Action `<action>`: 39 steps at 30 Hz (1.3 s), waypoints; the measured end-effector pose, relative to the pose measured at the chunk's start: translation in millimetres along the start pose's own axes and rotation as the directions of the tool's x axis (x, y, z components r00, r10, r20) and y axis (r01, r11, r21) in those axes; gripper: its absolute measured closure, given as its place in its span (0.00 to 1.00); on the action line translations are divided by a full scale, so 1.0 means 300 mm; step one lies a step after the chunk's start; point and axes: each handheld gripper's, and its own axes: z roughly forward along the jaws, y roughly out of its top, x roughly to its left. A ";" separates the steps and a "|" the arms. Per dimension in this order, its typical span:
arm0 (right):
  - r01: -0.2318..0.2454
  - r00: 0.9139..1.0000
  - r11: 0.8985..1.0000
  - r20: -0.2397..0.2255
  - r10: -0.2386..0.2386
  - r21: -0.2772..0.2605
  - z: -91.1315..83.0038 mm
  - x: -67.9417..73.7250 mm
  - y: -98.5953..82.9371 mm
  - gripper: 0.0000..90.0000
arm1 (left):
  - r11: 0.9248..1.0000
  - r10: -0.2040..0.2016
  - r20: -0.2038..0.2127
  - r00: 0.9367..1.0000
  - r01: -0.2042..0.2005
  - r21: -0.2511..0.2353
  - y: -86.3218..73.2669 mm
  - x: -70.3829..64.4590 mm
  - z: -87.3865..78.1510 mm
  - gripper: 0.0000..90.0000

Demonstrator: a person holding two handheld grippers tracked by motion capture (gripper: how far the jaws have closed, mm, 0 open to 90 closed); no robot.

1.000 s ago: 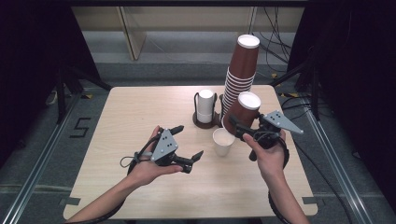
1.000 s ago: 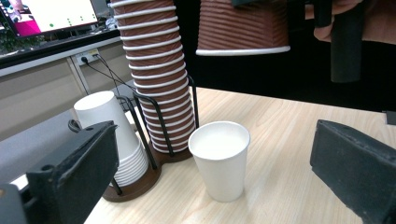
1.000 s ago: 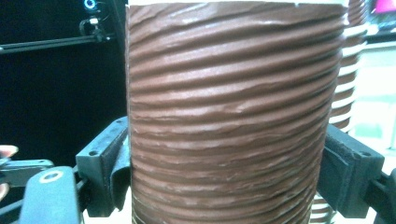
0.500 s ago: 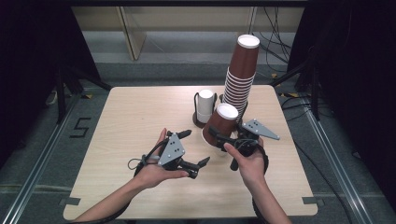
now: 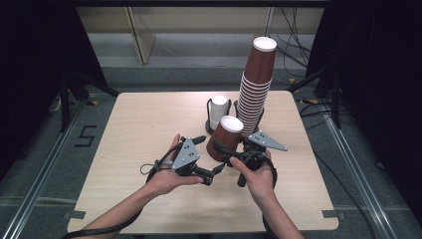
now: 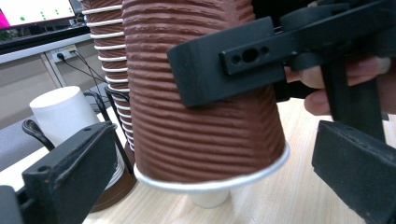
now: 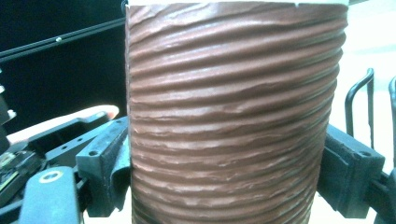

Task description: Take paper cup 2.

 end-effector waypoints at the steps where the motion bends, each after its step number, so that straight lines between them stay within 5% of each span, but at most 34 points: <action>1: -0.011 1.000 1.000 -0.002 0.011 -0.008 0.002 0.006 -0.001 0.20 | 1.000 -0.001 0.002 1.000 0.001 -0.001 0.001 0.001 0.001 0.00; 11: 0.021 1.000 1.000 -0.016 -0.021 0.015 0.003 0.023 -0.001 0.20 | 1.000 0.002 0.012 1.000 -0.002 0.001 0.000 0.008 0.013 0.00; 26: 0.001 0.999 1.000 -0.052 0.000 0.031 0.001 0.025 -0.013 0.20 | 0.999 -0.028 0.054 0.998 0.027 0.023 -0.026 0.008 0.027 0.02; 39: 0.015 0.999 0.999 -0.031 -0.013 0.051 0.002 0.025 -0.025 0.17 | 0.999 -0.045 0.050 0.998 0.044 0.016 -0.032 0.012 0.024 0.10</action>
